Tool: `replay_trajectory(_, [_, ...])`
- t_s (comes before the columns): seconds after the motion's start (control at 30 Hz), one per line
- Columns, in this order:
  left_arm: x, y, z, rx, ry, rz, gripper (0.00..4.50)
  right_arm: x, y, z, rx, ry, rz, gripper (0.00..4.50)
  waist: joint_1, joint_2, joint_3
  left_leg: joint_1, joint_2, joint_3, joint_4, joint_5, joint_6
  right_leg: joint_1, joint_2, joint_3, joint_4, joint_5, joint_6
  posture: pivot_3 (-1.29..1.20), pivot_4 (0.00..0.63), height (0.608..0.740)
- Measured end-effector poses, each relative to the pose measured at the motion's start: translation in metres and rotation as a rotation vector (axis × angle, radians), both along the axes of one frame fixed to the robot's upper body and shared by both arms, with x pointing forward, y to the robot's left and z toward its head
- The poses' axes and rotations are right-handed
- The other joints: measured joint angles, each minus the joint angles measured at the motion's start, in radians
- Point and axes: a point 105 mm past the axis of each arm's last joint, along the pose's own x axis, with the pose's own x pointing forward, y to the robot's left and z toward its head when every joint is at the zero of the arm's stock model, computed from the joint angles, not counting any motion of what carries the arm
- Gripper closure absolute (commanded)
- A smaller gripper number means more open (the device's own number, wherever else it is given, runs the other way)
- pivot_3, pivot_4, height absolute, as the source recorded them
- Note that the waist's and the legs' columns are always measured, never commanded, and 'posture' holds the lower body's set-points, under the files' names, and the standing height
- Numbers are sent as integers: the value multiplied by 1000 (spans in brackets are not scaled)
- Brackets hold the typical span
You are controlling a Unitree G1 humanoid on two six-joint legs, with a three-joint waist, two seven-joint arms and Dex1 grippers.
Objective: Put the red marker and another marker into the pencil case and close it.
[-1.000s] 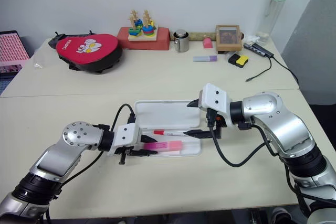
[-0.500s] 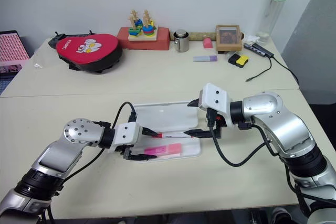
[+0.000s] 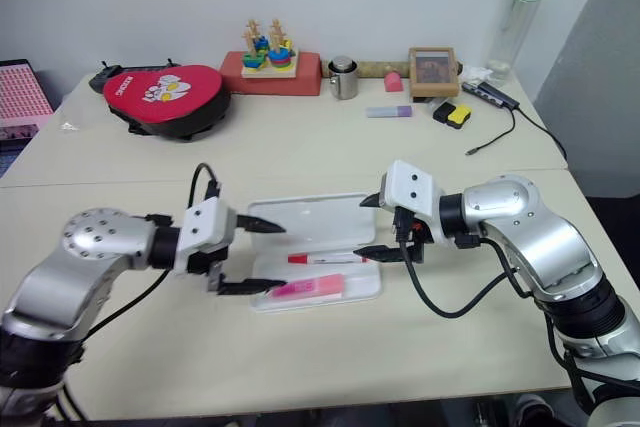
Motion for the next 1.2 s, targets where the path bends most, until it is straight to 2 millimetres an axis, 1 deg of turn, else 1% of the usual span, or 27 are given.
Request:
replay_trajectory(0.03, [-4, 3, 2, -1, 15, 10, 0, -1, 1, -2, -10, 2, 5, 1912, 0, 0, 0, 0, 0, 0, 0, 0, 0, 0, 0, 0, 0, 0, 0, 0, 150, 740])
replay_trajectory(0.07, [-8, 5, 3, -2, 22, 17, 0, -2, 2, -4, -13, 4, 9, 2082, 0, 0, 0, 0, 0, 0, 0, 0, 0, 0, 0, 0, 0, 0, 0, 0, 150, 740])
replay_trajectory(0.1, [-11, 7, 4, -1, 31, 27, 0, -3, 3, -5, -18, 5, 14, 2461, 1, 0, 0, 0, 0, 0, 0, 0, 0, 0, 0, 0, 0, 0, 0, 0, 150, 740])
replay_trajectory(0.13, [-13, 8, 4, -1, 34, 34, 0, -3, 4, -7, -25, 5, 17, 2642, 1, 0, 0, 0, 0, 0, 0, 0, 0, 0, 0, 0, 0, 0, 0, 0, 150, 740])
replay_trajectory(0.2, [-15, 12, 3, 6, 38, 58, 0, -5, 6, -11, -39, 13, 27, 3189, 2, 0, 0, 1, 0, 0, 0, 0, 0, 1, 0, 0, 0, 0, 0, 0, 150, 740])
replay_trajectory(0.27, [-16, 15, 2, 8, 41, 73, 0, -6, 8, -13, -46, 18, 36, 3629, 2, 0, 0, 1, 0, 0, 0, 0, 0, 1, 0, 0, 0, 0, 0, 0, 150, 740])
replay_trajectory(0.37, [-17, 13, 2, 8, 37, 80, 0, -5, 10, -20, -67, 20, 48, 4339, 3, 0, 0, 1, 0, 1, 1, 0, 0, 1, 0, 1, 0, 0, 0, 0, 150, 740])
replay_trajectory(0.53, [-16, 15, 1, 4, 41, 106, 0, -4, 10, -43, -107, 62, 48, 4339, 3, 0, 0, 1, 0, 1, 0, 0, 0, 1, 0, 1, 0, 0, 0, 0, 150, 740])
replay_trajectory(0.8, [-10, 13, 7, -7, 12, 110, 0, -4, 19, -60, -120, 107, 79, 4339, 3, 0, 0, 1, 0, 1, 1, 0, 0, 1, 0, 1, 0, 0, 0, 0, 150, 740])
replay_trajectory(0.97, [-4, 13, 9, -13, 8, 114, 0, 0, 15, -66, -144, 109, 73, 4339, 3, 0, 0, 1, 0, 0, 0, 0, 0, 1, 0, 0, 0, 0, 0, 0, 150, 740])
replay_trajectory(1.2, [0, 11, 11, -14, 1, 103, 0, -3, 17, -70, -150, 125, 100, 4339, 3, 0, 0, 1, 0, 0, 0, 0, 0, 1, 0, 0, 0, 0, 0, 0, 150, 740])
